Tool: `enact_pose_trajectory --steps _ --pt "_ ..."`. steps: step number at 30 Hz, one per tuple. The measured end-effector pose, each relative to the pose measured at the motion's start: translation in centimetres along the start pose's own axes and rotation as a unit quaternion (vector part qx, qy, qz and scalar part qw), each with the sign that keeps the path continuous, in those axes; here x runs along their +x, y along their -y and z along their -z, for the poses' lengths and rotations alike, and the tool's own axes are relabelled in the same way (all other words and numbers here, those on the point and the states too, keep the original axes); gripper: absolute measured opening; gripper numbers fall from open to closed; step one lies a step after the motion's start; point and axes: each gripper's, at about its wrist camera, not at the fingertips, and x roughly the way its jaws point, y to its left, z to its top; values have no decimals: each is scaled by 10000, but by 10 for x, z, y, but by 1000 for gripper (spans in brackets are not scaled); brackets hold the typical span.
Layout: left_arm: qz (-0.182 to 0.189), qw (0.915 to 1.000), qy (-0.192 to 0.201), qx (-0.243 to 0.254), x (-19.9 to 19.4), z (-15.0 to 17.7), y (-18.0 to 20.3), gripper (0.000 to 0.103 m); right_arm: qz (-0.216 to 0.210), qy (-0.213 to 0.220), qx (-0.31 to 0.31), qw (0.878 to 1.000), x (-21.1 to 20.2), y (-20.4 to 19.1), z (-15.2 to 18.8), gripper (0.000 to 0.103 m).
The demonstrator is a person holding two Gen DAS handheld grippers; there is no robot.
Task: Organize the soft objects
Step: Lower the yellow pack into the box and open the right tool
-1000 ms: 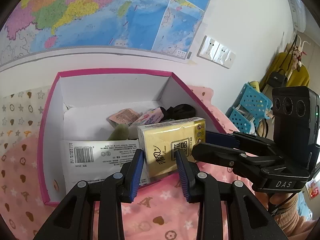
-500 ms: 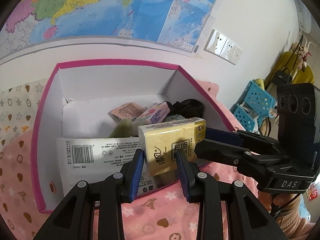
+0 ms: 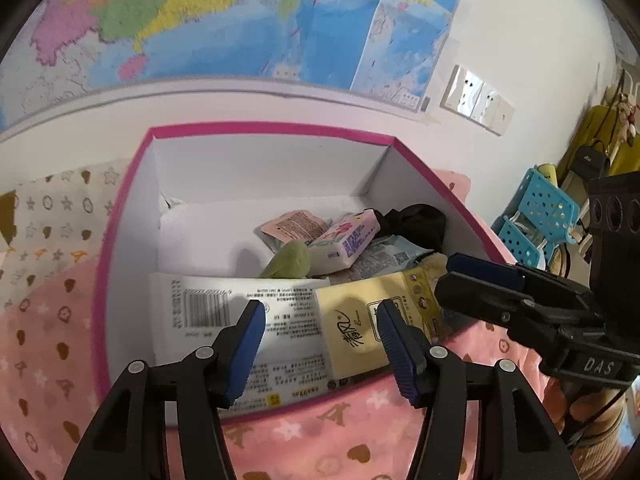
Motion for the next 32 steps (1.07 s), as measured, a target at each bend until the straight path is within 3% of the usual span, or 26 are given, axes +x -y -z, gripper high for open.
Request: enact_pose_trajectory --steps 6,8,9,11,13,19,32 --pt "-76 9981 562 246 -40 20 8 87 275 342 -419 9982 -25 -17 19 67" --pt "-126 9974 651 287 -49 28 10 93 441 481 -526 9965 -33 -22 28 80" --pt "-127 9970 703 305 -55 33 11 102 516 538 -568 9956 -36 -24 33 84" --pt "-217 9961 808 286 -62 41 12 103 686 612 -610 9939 -39 -27 45 93" --pt "-375 9957 796 280 -66 50 13 103 806 621 -645 9927 -39 -30 54 94" --pt "-650 9962 563 102 -63 67 13 103 854 460 -493 9941 -37 -32 75 95" --pt "-1043 9930 544 129 -71 91 19 103 847 250 -357 9955 -41 -31 98 95"
